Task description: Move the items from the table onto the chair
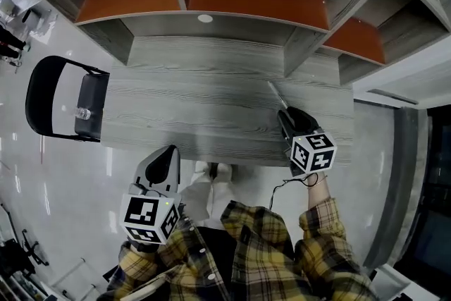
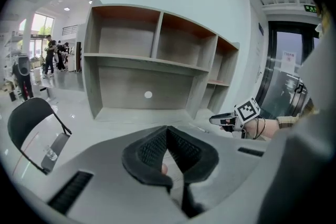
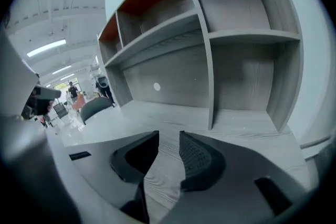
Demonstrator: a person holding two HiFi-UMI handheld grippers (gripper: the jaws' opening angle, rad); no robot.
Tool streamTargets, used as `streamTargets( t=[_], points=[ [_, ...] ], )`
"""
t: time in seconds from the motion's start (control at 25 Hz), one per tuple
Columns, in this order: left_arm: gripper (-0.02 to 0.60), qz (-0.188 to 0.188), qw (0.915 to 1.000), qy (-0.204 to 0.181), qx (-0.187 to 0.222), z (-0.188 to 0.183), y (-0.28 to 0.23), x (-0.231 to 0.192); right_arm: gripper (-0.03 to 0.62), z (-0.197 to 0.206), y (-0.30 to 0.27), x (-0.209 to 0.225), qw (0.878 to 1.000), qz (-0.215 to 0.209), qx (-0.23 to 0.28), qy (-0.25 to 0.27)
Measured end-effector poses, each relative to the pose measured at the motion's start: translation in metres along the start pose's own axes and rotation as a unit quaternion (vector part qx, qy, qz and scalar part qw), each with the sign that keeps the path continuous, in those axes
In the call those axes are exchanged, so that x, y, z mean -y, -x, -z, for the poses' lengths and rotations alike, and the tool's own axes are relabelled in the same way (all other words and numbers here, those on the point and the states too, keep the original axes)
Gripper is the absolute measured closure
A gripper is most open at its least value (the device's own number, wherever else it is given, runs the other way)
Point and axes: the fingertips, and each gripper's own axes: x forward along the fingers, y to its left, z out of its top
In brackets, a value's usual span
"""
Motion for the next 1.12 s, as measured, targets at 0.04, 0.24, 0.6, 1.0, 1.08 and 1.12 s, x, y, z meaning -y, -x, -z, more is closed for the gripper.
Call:
streamTargets(
  t=[0.04,0.24,0.6,1.0,1.08,1.12],
  points=[
    [0.578,-0.003,1.0000,0.003,-0.006,0.004,-0.001,-0.002,0.482,0.007,-0.010,0.009,1.000,0.006,-0.013,0.009],
    [0.578,-0.011,0.9995,0.014,-0.026,0.018,-0.008,-0.010,0.454,0.038,-0.054,0.044,0.997,0.022,-0.069,0.021],
    [0.578,-0.011,0.9992,0.029,-0.025,0.014,-0.024,-0.018,0.454,0.070,-0.090,0.075,0.984,0.033,-0.167,0.046],
    [0.578,-0.007,0.9993,0.031,-0.021,0.011,-0.024,-0.015,0.528,0.079,-0.091,0.081,0.971,0.050,-0.219,0.086],
    [0.578,-0.007,0.9994,0.030,-0.018,0.009,-0.023,-0.015,0.530,0.078,-0.090,0.079,0.971,0.052,-0.219,0.082],
    [0.578,-0.008,0.9994,0.030,-0.015,0.008,-0.022,-0.015,0.530,0.077,-0.088,0.078,0.972,0.051,-0.215,0.076]
  ],
)
